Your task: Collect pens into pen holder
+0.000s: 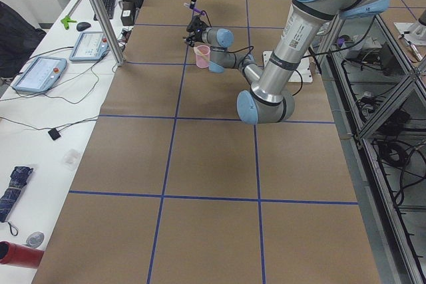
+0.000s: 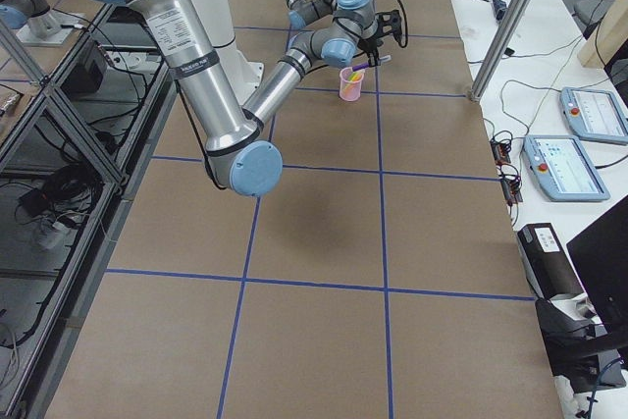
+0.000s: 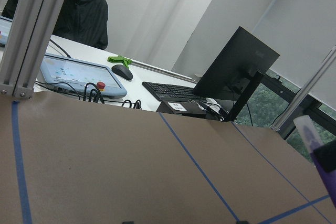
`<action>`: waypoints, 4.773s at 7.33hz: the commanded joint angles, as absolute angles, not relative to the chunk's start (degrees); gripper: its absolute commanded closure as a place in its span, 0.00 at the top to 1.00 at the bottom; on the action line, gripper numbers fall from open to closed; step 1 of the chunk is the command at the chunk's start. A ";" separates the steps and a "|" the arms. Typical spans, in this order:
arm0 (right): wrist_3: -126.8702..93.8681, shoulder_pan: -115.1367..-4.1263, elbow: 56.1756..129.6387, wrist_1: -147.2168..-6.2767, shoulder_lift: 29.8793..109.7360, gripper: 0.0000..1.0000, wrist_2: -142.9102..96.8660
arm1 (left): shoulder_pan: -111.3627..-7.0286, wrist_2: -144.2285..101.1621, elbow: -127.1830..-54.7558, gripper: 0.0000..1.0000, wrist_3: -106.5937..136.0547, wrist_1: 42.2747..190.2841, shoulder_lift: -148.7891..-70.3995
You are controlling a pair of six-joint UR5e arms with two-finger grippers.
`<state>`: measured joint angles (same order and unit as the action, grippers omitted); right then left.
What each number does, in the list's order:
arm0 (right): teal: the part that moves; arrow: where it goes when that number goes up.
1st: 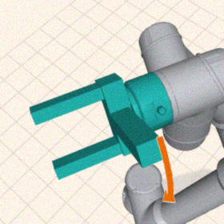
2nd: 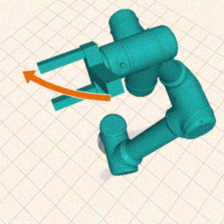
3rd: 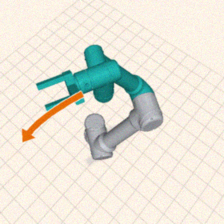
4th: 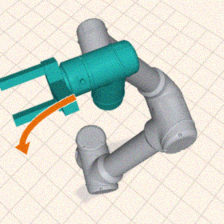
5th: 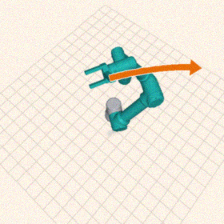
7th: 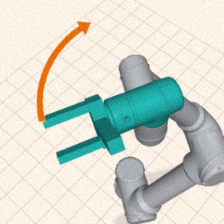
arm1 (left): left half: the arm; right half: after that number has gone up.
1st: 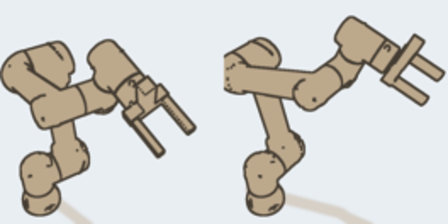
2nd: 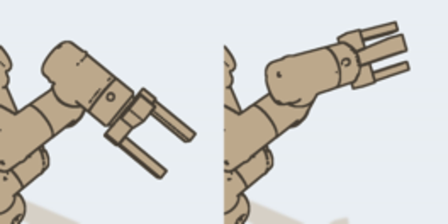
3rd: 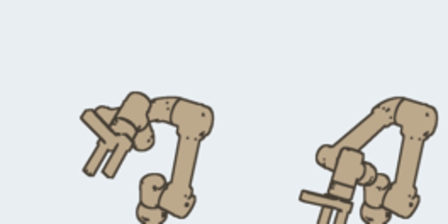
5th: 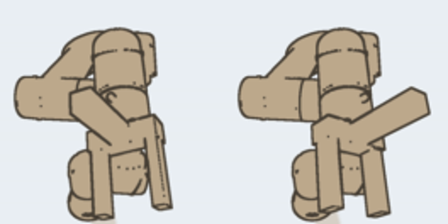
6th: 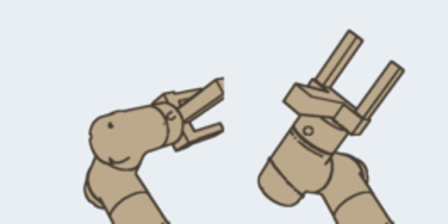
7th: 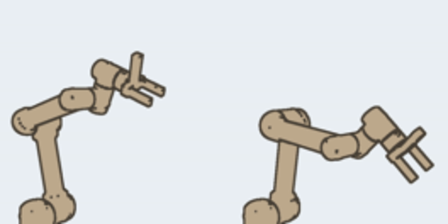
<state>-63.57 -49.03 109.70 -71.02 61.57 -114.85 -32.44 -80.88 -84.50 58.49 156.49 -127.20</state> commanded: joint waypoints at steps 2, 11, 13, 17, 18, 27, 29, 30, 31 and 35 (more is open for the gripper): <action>-63.63 -45.72 109.86 -64.45 61.44 0.00 -104.72 | -47.41 -105.37 -97.00 0.85 58.45 120.00 -126.30; -61.27 -23.12 103.02 -56.87 59.24 0.00 -63.81 | -55.02 -112.85 -97.38 1.00 53.26 116.64 -118.74; -59.86 -23.12 101.52 -56.87 59.24 0.00 -63.37 | -55.02 -112.85 -97.38 1.00 53.26 116.10 -118.74; -59.85 -20.48 98.10 -56.95 57.67 0.00 -59.86 | -55.02 -112.76 -97.12 1.00 53.26 116.10 -118.57; -59.85 -19.87 97.13 -56.87 57.40 0.00 -59.24 | -54.93 -112.76 -97.03 1.00 53.26 116.10 -118.56; -59.24 -20.45 102.81 -57.39 57.48 1.00 -65.23 | -57.02 -114.07 -97.29 1.00 51.96 111.23 -118.83; -59.41 -26.17 109.30 -67.33 59.23 1.00 -75.19 | -60.37 -116.80 -101.05 1.00 38.82 95.79 -119.27; -59.94 -31.41 112.99 -78.55 59.33 1.00 -83.94 | -60.55 -116.81 -102.38 1.00 37.46 87.36 -119.35; -59.07 -39.64 114.94 -89.02 59.33 1.00 -97.60 | -61.77 -116.89 -102.74 1.00 34.83 82.66 -119.27; -36.23 -56.68 114.35 -100.99 71.76 1.00 -119.09 | -72.58 -116.55 -103.10 1.00 8.18 78.89 -110.24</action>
